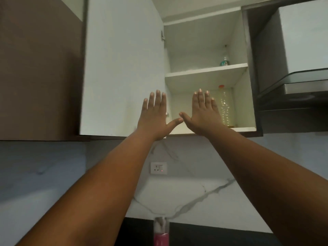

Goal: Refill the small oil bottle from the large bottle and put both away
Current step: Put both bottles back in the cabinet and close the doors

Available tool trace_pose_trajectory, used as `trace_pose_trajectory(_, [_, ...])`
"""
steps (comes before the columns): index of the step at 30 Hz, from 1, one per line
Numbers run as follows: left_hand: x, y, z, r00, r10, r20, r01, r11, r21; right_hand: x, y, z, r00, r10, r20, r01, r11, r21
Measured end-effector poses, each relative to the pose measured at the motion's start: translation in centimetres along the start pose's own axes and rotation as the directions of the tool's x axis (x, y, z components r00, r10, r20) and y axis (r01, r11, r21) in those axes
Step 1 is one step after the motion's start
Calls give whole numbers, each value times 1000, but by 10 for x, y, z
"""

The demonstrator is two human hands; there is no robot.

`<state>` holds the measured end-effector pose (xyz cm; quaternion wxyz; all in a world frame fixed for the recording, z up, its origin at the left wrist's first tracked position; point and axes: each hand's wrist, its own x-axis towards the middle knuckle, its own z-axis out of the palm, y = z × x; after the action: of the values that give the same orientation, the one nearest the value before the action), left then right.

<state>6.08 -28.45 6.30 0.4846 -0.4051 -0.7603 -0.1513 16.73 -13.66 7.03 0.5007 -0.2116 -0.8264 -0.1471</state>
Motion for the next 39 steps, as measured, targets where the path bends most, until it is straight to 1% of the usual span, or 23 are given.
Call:
trace_pose_trajectory(2, [-10,-19,-29,999,19,-38,-16,997,71,5,-32,-19,998,-55,-30,56,998,22])
trace_pose_trajectory(5, [-23,-52,-73,995,10,-98,9,981,193,13,-75,-47,988,-132,-83,135,990,35])
trace_pose_trajectory(9, [-38,-88,-130,983,28,-183,50,912,408,28,-130,-79,953,-239,-189,255,965,66])
trace_pose_trajectory(11, [-44,-106,-158,978,8,-208,91,884,459,38,-156,-94,931,-278,-239,307,946,98])
trace_pose_trajectory(13, [-50,-121,-181,974,-51,-220,150,877,457,44,-178,-107,916,-301,-266,341,933,117])
trace_pose_trajectory(15, [-57,-132,-194,970,-117,-212,200,882,427,46,-195,-117,907,-323,-271,365,924,118])
trace_pose_trajectory(18, [-65,-138,-189,969,-180,-170,232,898,375,43,-211,-119,877,-400,-268,433,898,80])
trace_pose_trajectory(22, [-76,-144,-156,955,-267,-133,294,918,266,44,-217,-110,814,-529,-241,527,846,-79])
trace_pose_trajectory(24, [-79,-149,-142,942,-314,-123,333,922,196,48,-218,-107,795,-561,-231,547,827,-127])
trace_pose_trajectory(30, [-72,-161,-114,907,-403,-119,399,915,-59,66,-224,-108,770,-587,-249,580,807,-110])
trace_pose_trajectory(32, [-70,-162,-109,910,-396,-120,379,915,-140,74,-230,-114,774,-583,-248,579,810,-97])
trace_pose_trajectory(34, [-69,-159,-106,920,-366,-144,330,918,-221,80,-238,-121,778,-580,-241,573,813,-107])
trace_pose_trajectory(39, [-65,-152,-103,927,-302,-222,206,906,-371,92,-251,-130,770,-600,-217,567,799,-199])
